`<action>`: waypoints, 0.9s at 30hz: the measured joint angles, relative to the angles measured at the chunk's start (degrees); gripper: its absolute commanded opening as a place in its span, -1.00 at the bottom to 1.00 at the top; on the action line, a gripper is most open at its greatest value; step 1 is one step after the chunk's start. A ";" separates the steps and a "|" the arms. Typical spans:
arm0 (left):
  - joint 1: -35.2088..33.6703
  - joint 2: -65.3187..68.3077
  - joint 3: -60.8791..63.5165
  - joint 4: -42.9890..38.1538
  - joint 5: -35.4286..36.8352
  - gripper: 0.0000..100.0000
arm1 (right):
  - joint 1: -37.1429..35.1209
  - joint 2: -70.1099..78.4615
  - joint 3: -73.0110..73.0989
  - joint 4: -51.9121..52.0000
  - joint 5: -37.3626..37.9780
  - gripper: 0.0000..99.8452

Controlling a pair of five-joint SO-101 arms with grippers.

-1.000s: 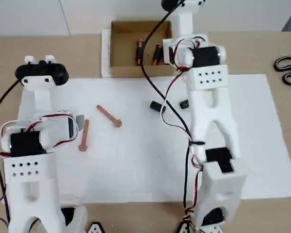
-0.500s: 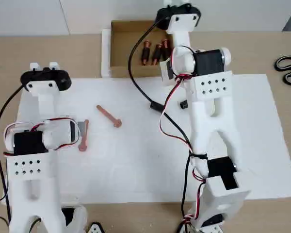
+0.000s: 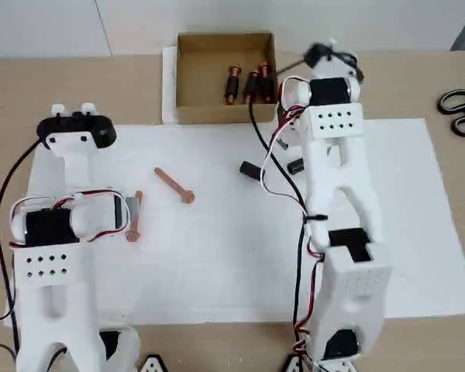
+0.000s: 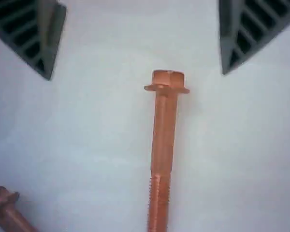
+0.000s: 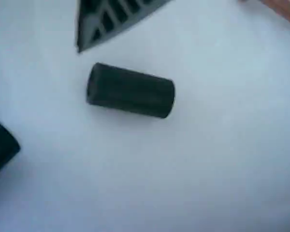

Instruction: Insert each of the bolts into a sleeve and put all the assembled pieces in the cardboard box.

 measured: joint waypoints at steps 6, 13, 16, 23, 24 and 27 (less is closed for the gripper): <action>0.00 0.00 0.00 0.00 0.18 -0.57 | 0.00 6.33 0.00 -0.26 -6.24 -0.64; 0.00 0.00 0.00 0.00 0.09 -0.57 | 0.09 9.14 0.00 -2.81 -6.77 -0.64; 0.00 0.00 0.00 0.00 0.00 -0.57 | 0.70 9.23 0.00 -4.57 -6.77 -0.64; 0.00 0.00 0.00 0.00 0.00 -0.57 | 2.73 9.32 0.00 -8.09 -6.77 -0.64; 0.00 0.00 0.00 0.00 0.00 -0.57 | 2.90 9.49 0.00 -8.44 -6.77 -0.64; 0.00 0.00 0.00 0.00 0.00 -0.57 | 3.34 11.16 0.00 -8.62 -6.77 -0.64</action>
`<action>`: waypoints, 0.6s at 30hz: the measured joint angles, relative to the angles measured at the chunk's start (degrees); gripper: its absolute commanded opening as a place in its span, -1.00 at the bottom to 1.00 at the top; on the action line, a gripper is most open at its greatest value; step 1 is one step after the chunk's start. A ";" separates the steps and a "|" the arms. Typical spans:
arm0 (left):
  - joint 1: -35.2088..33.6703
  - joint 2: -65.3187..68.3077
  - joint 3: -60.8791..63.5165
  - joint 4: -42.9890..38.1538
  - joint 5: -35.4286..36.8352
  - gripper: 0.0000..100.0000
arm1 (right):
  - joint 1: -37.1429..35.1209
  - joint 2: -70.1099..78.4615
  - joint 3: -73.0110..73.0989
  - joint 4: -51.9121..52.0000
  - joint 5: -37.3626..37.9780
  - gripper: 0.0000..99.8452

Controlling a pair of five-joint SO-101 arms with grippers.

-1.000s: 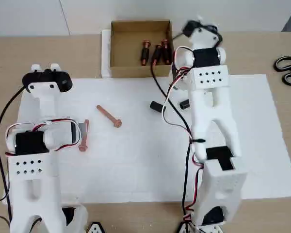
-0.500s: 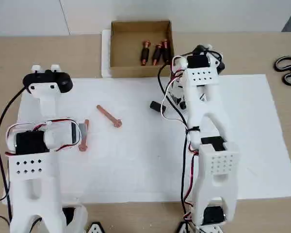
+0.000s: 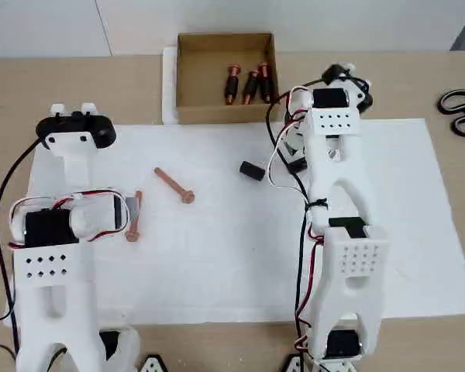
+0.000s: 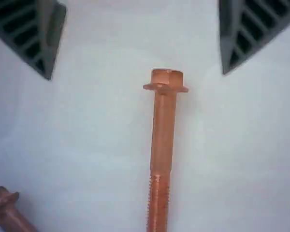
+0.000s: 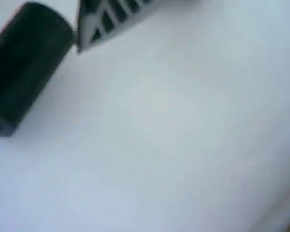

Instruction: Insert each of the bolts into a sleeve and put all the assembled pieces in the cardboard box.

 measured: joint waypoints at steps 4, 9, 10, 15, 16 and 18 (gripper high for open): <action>0.00 0.00 0.00 0.00 0.00 -0.57 | 0.00 2.55 0.00 -0.35 0.00 -0.64; 0.00 0.00 0.00 0.00 0.00 -0.57 | -0.09 4.31 -0.18 -0.53 -0.18 -0.64; 0.00 0.00 0.18 0.00 0.00 -0.57 | -0.18 4.48 -0.18 -0.79 -0.09 -0.64; 0.00 0.00 1.41 0.00 0.09 -0.57 | -0.09 5.80 -0.18 -1.49 0.00 -0.80; 0.00 0.00 1.67 0.00 0.18 -0.57 | 0.00 5.98 -0.09 -1.49 0.00 -0.83; 0.00 0.00 1.93 0.00 0.18 -0.57 | 0.97 6.15 -0.09 -1.49 -0.09 -0.87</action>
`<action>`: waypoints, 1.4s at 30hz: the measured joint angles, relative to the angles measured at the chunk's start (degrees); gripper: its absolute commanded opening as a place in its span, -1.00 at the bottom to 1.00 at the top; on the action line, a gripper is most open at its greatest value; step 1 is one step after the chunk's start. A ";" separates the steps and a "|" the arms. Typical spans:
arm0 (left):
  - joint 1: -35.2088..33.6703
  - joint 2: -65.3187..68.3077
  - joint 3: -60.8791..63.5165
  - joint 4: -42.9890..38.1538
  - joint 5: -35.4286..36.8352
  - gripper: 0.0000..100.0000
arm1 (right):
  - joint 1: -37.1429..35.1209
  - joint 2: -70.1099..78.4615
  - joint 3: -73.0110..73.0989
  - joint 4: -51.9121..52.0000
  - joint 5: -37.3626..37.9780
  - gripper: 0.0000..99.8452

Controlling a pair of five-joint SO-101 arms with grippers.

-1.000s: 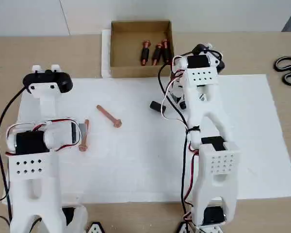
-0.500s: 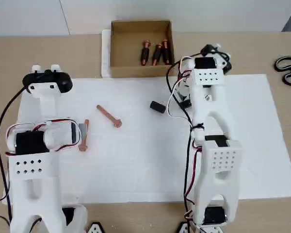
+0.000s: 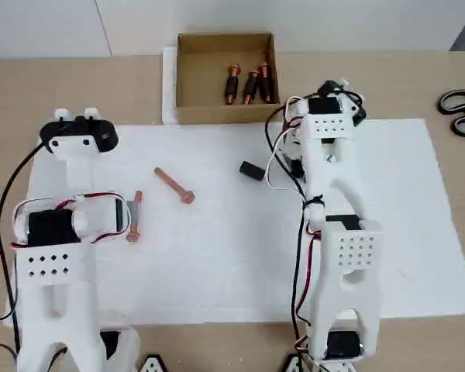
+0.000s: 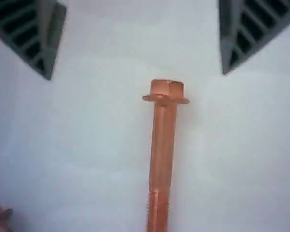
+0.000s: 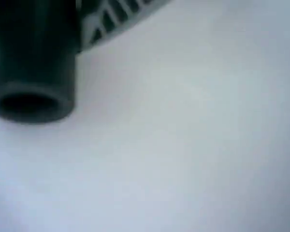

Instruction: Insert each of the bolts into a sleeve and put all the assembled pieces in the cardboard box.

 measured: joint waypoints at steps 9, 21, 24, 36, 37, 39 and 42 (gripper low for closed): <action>0.00 0.00 0.09 0.00 -0.18 -0.57 | 1.05 0.35 0.00 -0.35 -0.09 -0.88; 0.00 0.00 0.09 0.00 -0.18 -0.57 | 0.79 -7.47 0.09 10.55 5.80 -0.99; 0.00 0.00 0.09 0.00 -0.18 -0.57 | 0.00 -11.16 0.44 11.43 11.08 -0.99; 0.00 0.00 0.09 0.00 -0.18 -0.57 | -4.84 -12.84 6.15 11.78 42.46 -0.99; 0.00 0.00 0.09 0.00 -0.18 -0.57 | -4.84 -11.96 6.24 11.78 42.73 -0.99; 0.00 0.00 0.09 0.00 -0.18 -0.57 | -4.75 -10.20 6.42 11.69 43.16 -0.99; 0.00 0.00 0.09 0.00 -0.18 -0.57 | -4.75 -8.97 6.42 11.69 43.43 -0.99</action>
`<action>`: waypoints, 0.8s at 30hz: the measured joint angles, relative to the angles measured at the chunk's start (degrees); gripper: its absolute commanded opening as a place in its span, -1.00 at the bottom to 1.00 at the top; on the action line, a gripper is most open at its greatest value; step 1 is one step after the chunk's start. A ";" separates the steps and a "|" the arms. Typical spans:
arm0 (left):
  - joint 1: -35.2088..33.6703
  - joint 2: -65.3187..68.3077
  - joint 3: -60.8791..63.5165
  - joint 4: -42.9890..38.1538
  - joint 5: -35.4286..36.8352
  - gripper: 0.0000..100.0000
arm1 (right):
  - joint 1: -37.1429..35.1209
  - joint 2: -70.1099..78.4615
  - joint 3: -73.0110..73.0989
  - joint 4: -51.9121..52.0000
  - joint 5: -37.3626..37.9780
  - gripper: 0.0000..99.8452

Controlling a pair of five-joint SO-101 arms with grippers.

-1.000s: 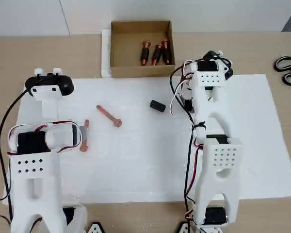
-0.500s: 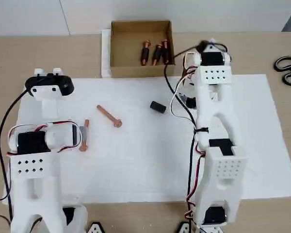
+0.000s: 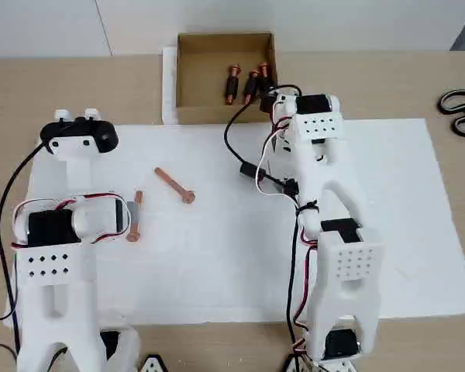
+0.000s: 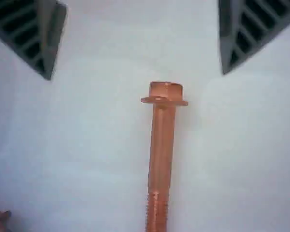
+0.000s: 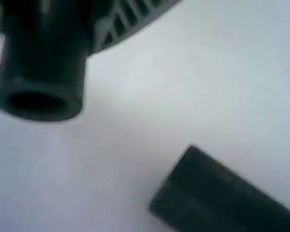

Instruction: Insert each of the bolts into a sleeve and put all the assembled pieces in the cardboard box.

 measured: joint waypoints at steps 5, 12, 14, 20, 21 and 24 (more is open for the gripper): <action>0.00 0.00 0.00 0.00 0.00 -0.57 | -0.09 0.00 0.00 0.00 1.76 -0.90; 0.00 0.00 0.00 0.00 0.00 -0.57 | -0.09 0.00 1.05 0.35 2.02 -0.84; 0.00 0.00 0.00 0.00 0.00 -0.57 | 0.00 0.00 1.58 0.44 2.02 -0.84; 0.00 0.00 0.00 0.00 0.00 -0.57 | 0.00 0.00 1.67 0.44 3.60 -0.73; 0.00 0.00 0.00 0.00 0.00 -0.57 | 0.00 0.00 1.85 0.44 3.78 -0.73; 0.00 0.00 0.00 0.00 0.00 -0.57 | -0.44 0.00 2.99 0.44 4.84 -0.72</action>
